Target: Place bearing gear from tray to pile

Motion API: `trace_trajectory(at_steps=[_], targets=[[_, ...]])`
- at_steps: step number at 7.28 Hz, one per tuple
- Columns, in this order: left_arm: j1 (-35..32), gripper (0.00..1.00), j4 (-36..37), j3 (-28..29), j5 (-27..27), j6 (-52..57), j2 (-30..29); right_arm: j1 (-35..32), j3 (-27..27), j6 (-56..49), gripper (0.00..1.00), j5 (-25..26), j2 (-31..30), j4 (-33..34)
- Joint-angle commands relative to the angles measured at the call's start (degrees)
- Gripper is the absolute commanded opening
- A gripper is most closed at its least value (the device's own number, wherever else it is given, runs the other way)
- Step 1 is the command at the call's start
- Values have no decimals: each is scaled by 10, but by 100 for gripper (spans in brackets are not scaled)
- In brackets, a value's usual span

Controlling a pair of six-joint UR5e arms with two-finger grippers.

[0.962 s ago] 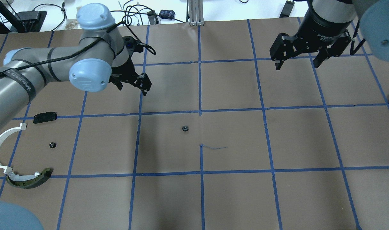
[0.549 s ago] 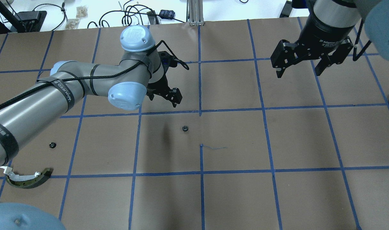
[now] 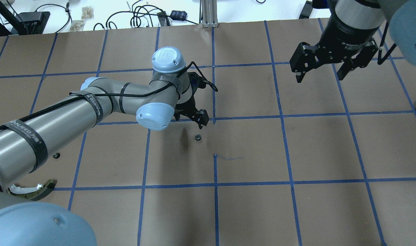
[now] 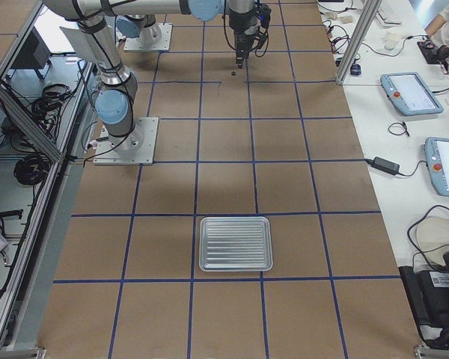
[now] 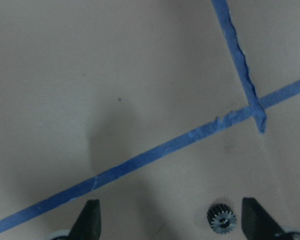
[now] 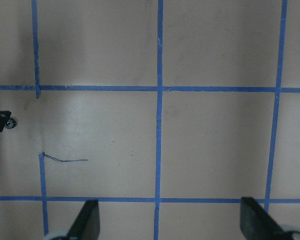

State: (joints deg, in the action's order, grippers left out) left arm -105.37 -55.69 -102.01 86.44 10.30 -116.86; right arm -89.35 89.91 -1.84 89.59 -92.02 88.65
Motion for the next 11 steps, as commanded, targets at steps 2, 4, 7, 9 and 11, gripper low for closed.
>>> trace_trajectory(at_steps=[2,4,7,9,11], targets=[[-19,98,-3,-20,6,4,-5,0,2,-4,100,-8,3,47],[-19,86,-3,-23,5,10,-5,1,-2,-31,100,-4,5,55],[-19,71,-3,-22,1,11,-5,12,-2,-33,100,-5,4,48],[-19,61,-3,-19,0,11,-7,11,3,-33,100,-5,2,47],[-19,55,-2,-16,0,12,-13,11,4,-33,100,-5,2,48]])
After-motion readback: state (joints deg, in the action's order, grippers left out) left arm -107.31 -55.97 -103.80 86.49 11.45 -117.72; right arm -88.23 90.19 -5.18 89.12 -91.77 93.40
